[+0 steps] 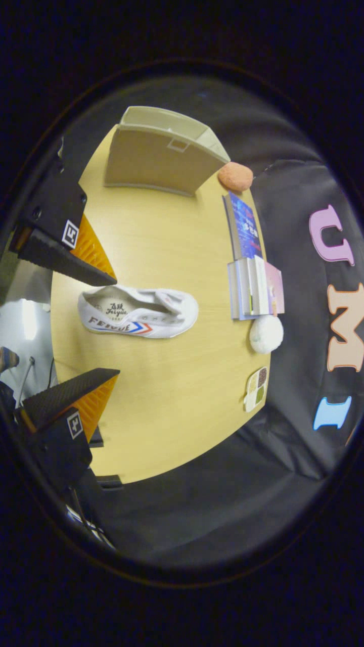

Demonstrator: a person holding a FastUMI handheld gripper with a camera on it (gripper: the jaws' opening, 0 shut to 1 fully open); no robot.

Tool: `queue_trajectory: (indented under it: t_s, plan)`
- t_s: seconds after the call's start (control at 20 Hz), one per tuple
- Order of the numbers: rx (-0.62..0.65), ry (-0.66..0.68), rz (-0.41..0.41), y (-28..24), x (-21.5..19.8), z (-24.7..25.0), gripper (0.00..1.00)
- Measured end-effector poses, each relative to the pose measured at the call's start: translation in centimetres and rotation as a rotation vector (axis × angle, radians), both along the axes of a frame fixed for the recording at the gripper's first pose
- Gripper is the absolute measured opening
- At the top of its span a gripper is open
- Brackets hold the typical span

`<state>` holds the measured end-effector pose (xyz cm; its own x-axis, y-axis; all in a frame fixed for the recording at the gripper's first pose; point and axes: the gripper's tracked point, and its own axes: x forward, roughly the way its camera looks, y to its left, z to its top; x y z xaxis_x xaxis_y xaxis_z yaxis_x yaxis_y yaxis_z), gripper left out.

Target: Open the storage box then place both shoes into the box .Put the left shoe in first, then the right shoe, with the right side of both shoes facing outward in a uniform manner.

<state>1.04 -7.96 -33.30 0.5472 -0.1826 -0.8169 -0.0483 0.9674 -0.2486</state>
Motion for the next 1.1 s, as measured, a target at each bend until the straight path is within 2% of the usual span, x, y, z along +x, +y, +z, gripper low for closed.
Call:
queue_trajectory:
  t_s: [0.4,0.65,0.8,1.0,1.1]
  plan:
    - [-0.039,0.102,0.004,-1.3,2.5,-7.7,0.97]
    - [-0.081,0.070,-0.028,-2.8,5.6,-8.5,0.81]
    - [-0.106,0.035,-0.054,-3.9,7.8,-8.5,0.80]
    - [-0.048,0.018,-0.093,-3.7,10.0,-9.0,0.75]
    - [-0.005,0.018,-0.112,-3.0,10.4,-9.2,0.58]
